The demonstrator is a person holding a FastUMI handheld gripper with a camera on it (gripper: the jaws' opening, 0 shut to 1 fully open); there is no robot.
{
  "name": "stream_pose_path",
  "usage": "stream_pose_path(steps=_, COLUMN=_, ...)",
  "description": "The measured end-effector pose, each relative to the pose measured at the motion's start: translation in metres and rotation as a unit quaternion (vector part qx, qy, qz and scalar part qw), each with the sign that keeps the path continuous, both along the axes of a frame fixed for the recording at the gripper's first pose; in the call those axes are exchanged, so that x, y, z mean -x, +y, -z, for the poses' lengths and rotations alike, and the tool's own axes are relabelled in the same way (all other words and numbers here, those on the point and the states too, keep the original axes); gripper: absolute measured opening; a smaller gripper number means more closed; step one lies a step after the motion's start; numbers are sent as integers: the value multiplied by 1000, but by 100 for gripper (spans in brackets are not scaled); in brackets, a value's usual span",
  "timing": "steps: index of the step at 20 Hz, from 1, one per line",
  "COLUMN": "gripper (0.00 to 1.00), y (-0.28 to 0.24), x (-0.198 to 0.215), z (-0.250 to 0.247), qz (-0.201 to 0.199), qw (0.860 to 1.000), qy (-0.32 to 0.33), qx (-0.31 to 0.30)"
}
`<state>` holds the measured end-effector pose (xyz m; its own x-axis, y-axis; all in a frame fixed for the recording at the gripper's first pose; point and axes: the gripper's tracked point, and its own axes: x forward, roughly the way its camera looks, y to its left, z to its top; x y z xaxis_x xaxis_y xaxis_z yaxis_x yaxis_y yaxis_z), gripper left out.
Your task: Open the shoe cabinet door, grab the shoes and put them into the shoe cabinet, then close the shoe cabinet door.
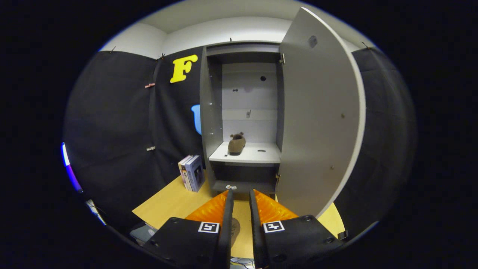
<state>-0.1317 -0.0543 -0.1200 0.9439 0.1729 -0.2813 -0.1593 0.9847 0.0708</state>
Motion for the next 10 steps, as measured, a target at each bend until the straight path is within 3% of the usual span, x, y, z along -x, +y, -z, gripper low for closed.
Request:
stream_pose_path(steps=4, gripper=28, y=39, x=-17, z=69, qz=-4, qw=996, qy=86, qx=8)
stream_pose_path(steps=10, gripper=28, y=82, x=-37, z=184, qz=8, qw=975, qy=222, qx=12)
